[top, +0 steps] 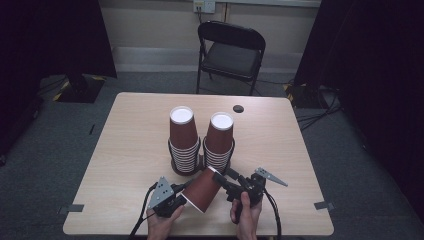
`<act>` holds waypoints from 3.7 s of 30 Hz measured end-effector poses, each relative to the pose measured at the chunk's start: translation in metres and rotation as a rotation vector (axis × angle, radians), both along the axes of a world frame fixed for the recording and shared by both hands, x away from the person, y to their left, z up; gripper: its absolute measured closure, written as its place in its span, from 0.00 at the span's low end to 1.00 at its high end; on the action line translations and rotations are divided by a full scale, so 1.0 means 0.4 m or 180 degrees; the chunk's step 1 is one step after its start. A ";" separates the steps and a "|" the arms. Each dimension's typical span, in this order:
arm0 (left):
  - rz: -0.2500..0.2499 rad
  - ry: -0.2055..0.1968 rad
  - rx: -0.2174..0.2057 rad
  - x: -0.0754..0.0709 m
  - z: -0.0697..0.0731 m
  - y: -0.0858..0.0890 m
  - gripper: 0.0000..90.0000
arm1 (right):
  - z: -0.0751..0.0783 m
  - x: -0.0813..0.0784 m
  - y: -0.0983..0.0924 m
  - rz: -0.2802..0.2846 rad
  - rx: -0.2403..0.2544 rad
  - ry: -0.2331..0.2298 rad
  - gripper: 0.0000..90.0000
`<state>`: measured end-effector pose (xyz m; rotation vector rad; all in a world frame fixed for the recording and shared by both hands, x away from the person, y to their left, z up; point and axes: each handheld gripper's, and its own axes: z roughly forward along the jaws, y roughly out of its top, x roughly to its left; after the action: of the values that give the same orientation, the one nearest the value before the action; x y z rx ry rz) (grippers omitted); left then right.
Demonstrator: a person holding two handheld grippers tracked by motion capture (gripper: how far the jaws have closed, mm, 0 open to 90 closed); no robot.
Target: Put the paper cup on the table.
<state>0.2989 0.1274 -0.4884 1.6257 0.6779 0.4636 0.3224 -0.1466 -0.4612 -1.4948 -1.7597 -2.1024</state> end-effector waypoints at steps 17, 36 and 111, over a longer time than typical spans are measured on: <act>0.0047 0.0207 0.0470 0.027 0.031 0.042 0.95 | -0.016 -0.023 -0.019 0.0070 -0.0605 -0.0540 0.18; -0.0068 0.0591 0.0546 0.060 0.069 0.059 0.96 | -0.040 -0.046 -0.014 0.0212 -0.1853 -0.1226 0.22; -0.0876 0.1433 0.1352 0.121 0.176 -0.039 0.96 | -0.014 -0.129 0.169 0.0626 -0.4047 -0.2987 0.11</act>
<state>0.3471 0.1117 -0.4181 2.2247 0.6992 0.0314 0.2707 -0.0790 -0.4669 -0.0316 -3.7396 -1.5876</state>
